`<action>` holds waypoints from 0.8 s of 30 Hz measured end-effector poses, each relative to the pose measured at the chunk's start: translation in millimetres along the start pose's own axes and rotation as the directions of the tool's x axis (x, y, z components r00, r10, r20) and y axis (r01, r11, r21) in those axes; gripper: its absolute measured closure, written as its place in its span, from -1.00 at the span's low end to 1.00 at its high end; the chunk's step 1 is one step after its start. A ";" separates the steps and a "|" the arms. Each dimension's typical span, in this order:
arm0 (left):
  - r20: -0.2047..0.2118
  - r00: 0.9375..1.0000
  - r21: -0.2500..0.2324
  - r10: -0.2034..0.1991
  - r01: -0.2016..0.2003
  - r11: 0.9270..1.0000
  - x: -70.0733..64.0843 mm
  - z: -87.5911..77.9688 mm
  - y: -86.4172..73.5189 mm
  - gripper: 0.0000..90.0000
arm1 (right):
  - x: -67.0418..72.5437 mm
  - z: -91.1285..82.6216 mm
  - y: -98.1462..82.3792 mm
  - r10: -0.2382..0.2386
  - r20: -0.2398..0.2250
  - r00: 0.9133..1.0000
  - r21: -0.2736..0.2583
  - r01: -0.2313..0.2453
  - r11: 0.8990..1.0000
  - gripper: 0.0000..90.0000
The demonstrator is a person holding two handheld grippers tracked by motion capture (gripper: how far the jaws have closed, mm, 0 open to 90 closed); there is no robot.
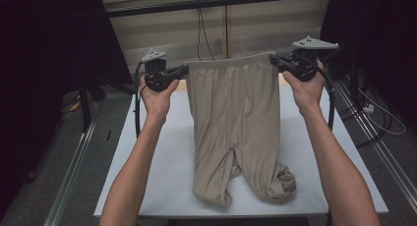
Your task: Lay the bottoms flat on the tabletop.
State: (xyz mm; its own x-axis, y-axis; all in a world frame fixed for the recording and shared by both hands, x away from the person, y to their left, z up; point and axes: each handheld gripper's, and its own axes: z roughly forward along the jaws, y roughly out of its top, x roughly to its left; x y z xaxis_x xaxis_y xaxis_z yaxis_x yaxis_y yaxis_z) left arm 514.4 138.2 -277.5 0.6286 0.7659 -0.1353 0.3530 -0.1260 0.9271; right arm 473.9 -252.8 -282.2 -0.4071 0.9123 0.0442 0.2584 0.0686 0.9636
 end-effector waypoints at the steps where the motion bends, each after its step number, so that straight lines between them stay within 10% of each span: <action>1: -0.007 1.000 0.002 -0.003 0.003 1.000 2.4 2.3 3.6 0.90 | -1.3 3.8 1.1 0.006 0.002 1.000 -0.004 -0.006 1.000 0.89; 6: -0.004 0.999 -0.022 -0.045 0.045 0.999 14.5 12.1 10.2 0.90 | -4.9 20.1 10.6 0.006 0.013 1.000 -0.010 -0.006 1.000 0.89; 24: -0.028 0.990 0.181 -0.135 0.138 0.974 39.0 67.6 -59.0 0.89 | -16.0 69.8 -58.0 0.047 0.051 0.998 0.172 -0.055 0.984 0.87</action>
State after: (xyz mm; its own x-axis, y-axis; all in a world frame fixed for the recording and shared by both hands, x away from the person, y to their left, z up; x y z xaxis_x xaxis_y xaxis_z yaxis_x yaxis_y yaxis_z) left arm 564.9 132.8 -361.1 0.5554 0.7932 -0.2497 0.5560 -0.1309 0.8208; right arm 526.6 -243.2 -357.2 -0.3493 0.9339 0.0762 0.4270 0.0862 0.9001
